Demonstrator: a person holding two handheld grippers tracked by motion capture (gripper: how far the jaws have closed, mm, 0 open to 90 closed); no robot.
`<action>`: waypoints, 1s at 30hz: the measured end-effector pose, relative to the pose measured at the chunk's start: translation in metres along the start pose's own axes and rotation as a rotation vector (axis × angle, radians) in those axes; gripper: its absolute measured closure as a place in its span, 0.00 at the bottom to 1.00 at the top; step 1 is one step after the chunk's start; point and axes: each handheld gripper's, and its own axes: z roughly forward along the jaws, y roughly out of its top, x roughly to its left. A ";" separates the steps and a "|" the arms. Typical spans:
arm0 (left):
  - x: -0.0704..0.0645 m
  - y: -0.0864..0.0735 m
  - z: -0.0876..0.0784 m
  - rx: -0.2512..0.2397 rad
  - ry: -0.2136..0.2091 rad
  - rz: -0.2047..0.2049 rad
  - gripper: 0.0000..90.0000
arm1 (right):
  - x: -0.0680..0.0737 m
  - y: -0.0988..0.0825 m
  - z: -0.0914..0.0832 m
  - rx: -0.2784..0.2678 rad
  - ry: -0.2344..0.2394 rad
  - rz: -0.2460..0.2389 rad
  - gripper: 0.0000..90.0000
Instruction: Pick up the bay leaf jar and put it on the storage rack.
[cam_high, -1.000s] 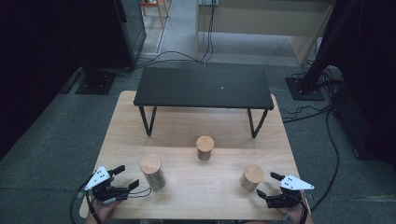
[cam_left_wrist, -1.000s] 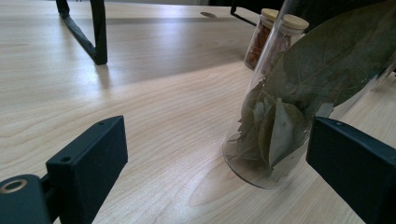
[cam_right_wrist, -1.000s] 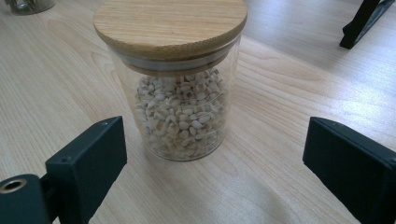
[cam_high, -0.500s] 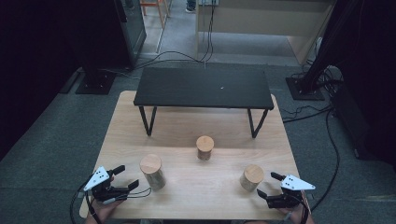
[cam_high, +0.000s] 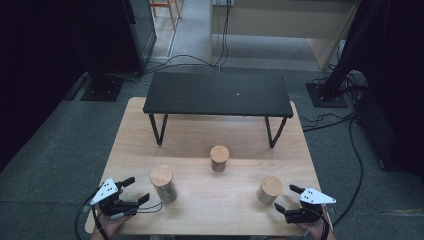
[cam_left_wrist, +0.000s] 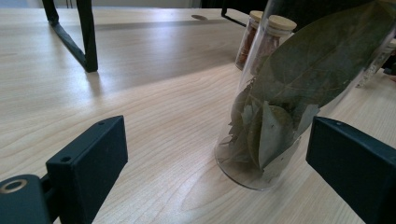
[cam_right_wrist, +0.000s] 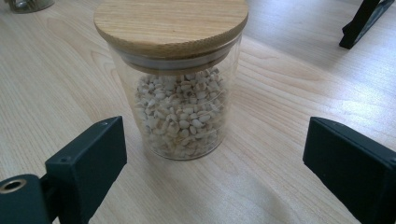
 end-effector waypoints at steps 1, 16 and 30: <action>-0.001 0.000 0.000 -0.004 0.001 0.000 0.06 | 0.000 0.000 0.000 -0.001 0.001 0.001 0.07; -0.011 0.009 0.004 -0.019 -0.032 0.015 0.06 | -0.001 0.000 0.000 0.000 0.005 0.001 0.07; -0.023 0.017 0.023 0.015 -0.030 0.035 0.06 | -0.001 0.002 0.001 0.010 0.007 -0.004 0.07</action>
